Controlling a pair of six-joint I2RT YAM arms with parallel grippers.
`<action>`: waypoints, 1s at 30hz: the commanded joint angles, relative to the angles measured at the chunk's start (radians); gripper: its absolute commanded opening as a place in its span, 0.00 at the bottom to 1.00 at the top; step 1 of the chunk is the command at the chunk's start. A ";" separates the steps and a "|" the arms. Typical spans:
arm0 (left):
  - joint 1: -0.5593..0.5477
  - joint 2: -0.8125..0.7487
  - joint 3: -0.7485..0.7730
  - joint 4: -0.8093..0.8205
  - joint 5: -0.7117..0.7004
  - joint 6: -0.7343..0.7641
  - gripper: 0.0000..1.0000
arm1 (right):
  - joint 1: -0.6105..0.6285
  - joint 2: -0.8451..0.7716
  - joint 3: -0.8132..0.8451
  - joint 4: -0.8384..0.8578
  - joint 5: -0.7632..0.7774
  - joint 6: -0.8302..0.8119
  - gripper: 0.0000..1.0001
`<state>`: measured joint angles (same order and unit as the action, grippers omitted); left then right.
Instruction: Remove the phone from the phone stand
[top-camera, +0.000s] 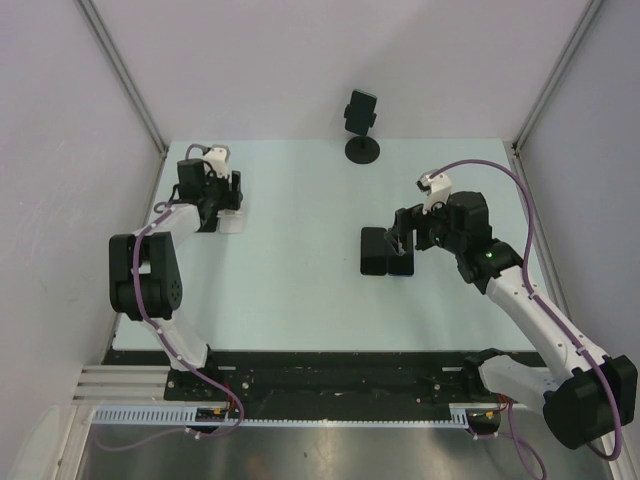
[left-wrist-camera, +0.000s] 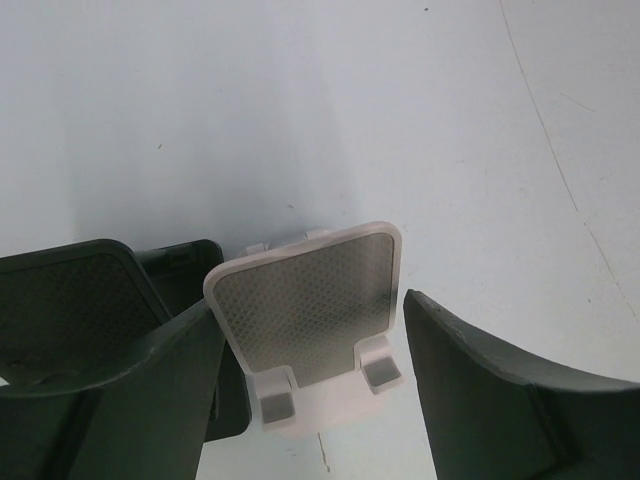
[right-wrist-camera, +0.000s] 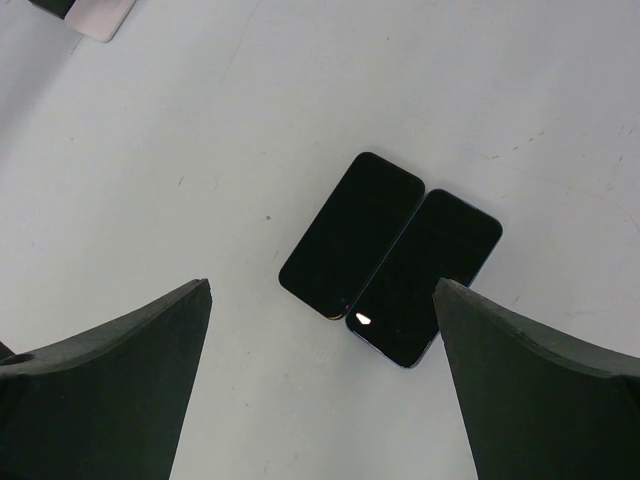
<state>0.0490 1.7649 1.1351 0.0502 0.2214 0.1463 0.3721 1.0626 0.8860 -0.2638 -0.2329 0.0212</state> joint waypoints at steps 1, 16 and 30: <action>0.015 -0.030 -0.014 0.022 0.019 0.078 0.77 | 0.010 0.002 0.004 0.026 0.003 -0.018 1.00; 0.014 -0.091 -0.003 0.022 0.056 0.046 0.92 | 0.014 -0.006 0.004 0.046 0.010 -0.018 1.00; -0.029 -0.200 -0.026 0.023 -0.010 -0.150 1.00 | 0.011 0.010 0.004 0.095 0.018 -0.001 1.00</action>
<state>0.0341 1.6474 1.1236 0.0505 0.2623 0.0875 0.3805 1.0691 0.8860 -0.2325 -0.2317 0.0212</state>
